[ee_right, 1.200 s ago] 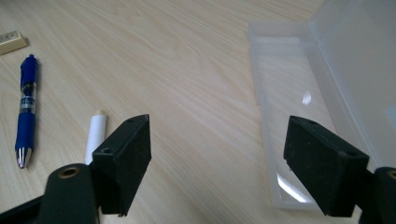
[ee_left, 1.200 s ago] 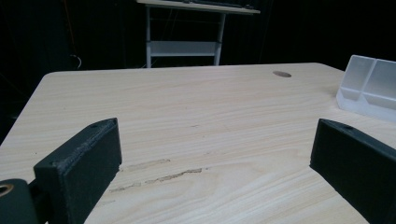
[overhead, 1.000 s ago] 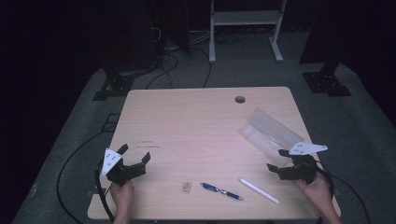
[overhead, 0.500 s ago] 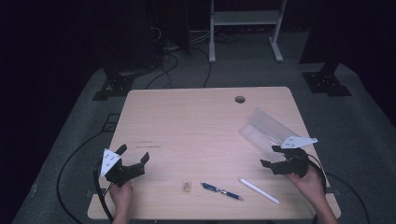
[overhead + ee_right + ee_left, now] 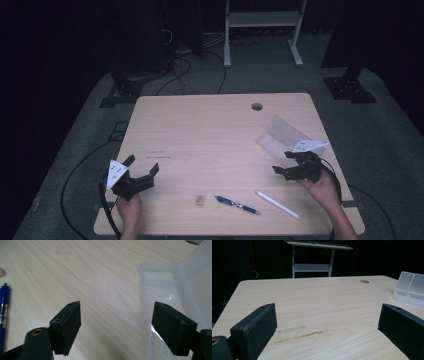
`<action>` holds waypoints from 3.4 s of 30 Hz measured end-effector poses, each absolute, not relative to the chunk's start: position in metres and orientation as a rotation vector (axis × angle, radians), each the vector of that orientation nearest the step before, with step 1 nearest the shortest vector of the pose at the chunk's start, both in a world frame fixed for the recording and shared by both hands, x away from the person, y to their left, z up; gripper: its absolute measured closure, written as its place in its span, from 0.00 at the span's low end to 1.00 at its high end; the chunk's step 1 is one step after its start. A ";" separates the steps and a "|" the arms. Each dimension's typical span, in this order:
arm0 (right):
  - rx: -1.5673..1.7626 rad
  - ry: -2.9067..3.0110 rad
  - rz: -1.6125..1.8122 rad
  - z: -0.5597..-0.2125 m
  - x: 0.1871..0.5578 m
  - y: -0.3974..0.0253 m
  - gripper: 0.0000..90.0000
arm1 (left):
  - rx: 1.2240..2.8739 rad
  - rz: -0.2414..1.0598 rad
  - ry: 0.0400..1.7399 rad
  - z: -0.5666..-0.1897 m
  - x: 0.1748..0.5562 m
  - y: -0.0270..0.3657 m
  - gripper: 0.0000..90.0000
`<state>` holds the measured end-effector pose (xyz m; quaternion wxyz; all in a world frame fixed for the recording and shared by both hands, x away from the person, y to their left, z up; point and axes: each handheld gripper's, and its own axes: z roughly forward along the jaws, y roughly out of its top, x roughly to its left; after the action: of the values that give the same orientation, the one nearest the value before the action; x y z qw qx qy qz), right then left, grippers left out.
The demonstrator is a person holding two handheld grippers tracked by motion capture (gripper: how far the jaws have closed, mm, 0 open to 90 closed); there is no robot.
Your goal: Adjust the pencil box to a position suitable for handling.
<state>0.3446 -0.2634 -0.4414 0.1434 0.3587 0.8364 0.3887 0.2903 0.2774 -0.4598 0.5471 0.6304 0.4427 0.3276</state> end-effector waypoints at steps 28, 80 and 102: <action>1.190 2.447 1.009 -0.454 0.393 -0.259 0.33 | 1.494 0.771 1.053 -0.461 0.291 0.278 0.01; 1.167 2.555 0.763 -0.474 0.405 -0.260 0.74 | 1.481 0.763 1.057 -0.461 0.291 0.280 0.01; 1.125 2.541 0.727 -0.474 0.405 -0.260 0.83 | 1.478 0.761 1.059 -0.461 0.291 0.281 0.01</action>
<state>0.4048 -0.2596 -0.4741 0.1339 0.3881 0.8766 0.2509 0.2908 0.2809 -0.4608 0.5524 0.6250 0.4480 0.3218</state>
